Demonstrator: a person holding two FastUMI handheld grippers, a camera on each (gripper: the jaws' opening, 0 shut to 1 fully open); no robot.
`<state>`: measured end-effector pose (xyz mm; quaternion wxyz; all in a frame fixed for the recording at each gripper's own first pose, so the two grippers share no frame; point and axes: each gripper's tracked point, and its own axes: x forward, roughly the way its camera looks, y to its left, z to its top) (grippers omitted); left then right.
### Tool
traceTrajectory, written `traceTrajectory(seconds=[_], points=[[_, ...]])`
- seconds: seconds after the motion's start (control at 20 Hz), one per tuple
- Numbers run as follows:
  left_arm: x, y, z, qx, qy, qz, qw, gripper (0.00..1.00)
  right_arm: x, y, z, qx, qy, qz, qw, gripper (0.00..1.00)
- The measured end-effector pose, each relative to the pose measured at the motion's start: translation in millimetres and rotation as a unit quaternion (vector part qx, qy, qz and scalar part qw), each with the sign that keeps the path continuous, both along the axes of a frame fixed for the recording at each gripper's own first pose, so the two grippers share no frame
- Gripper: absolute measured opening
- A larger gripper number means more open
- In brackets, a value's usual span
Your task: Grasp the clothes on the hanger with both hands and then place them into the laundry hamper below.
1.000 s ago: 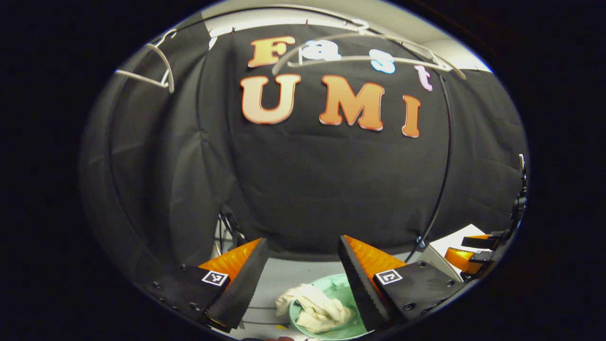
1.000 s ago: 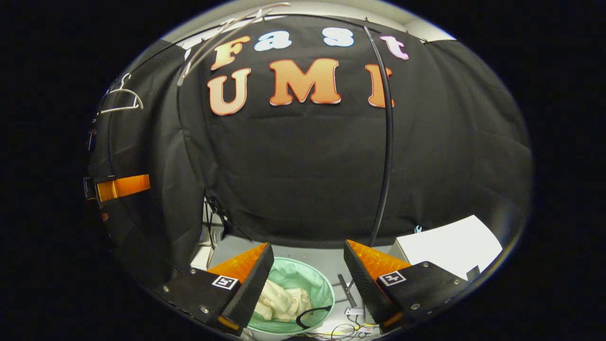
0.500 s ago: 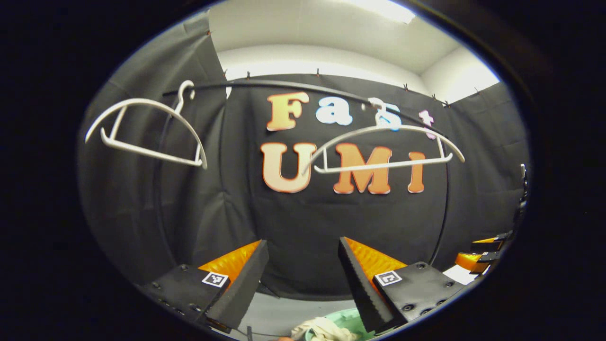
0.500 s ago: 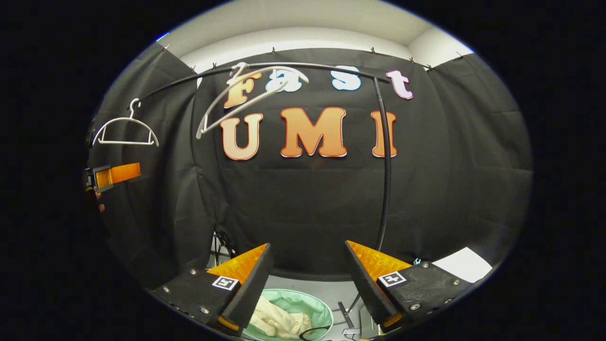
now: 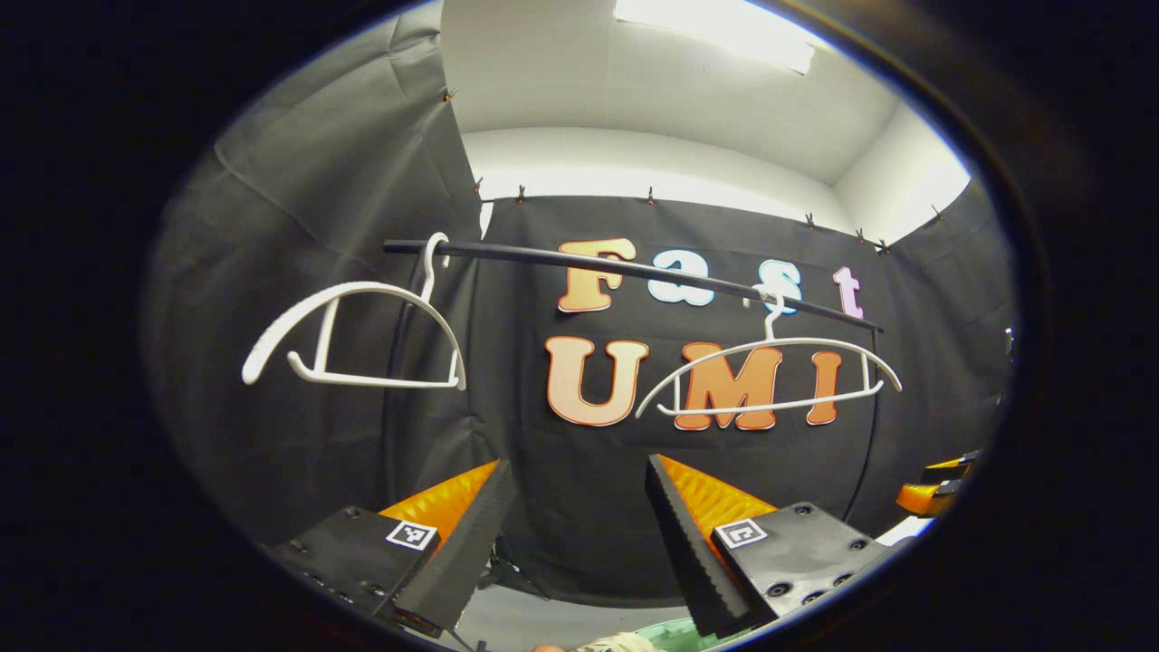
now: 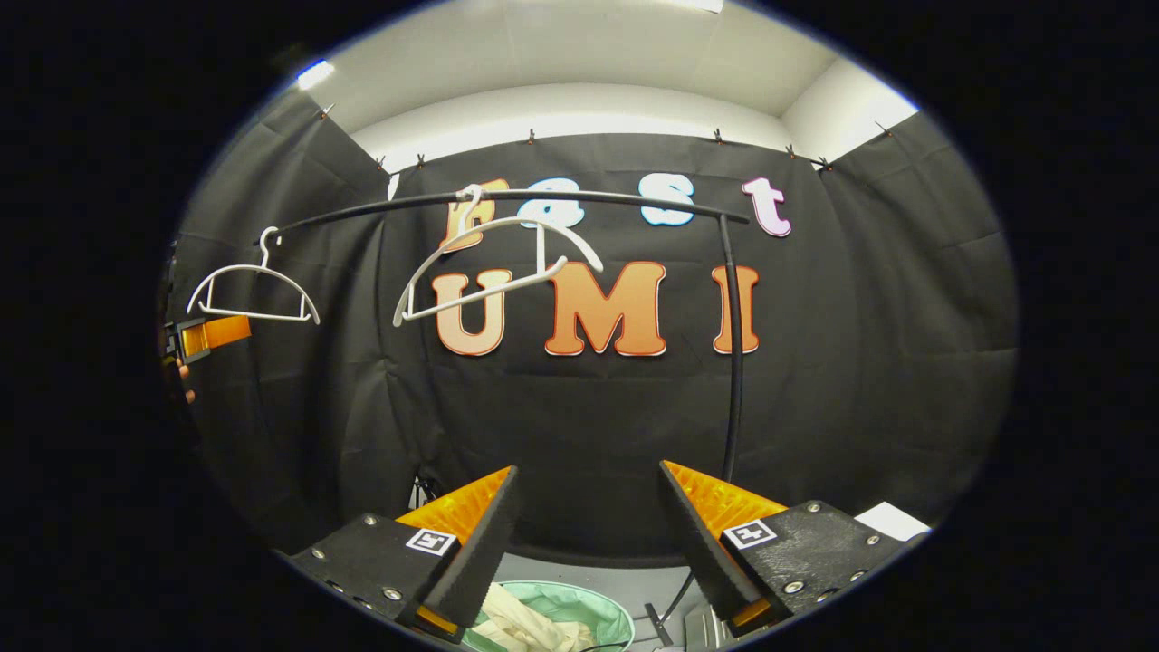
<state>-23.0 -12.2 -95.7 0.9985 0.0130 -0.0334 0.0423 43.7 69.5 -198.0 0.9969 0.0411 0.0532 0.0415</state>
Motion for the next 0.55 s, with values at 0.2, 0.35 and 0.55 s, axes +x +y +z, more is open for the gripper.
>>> traceTrajectory(seconds=[0.2,0.35,0.55], points=[[-4,0,-1,0.014,0.004,0.001,1.000,0.99,-2,2,2,0.003,-0.001,0.000,1.000,1.00],[-5,-6,-1,0.018,0.004,-0.006,1.000,0.96,-3,2,4,0.007,-0.006,-0.003,1.000,1.00],[-4,-17,-3,0.026,0.006,-0.018,0.999,0.96,-4,5,3,0.006,-0.005,0.001,1.000,1.00]])
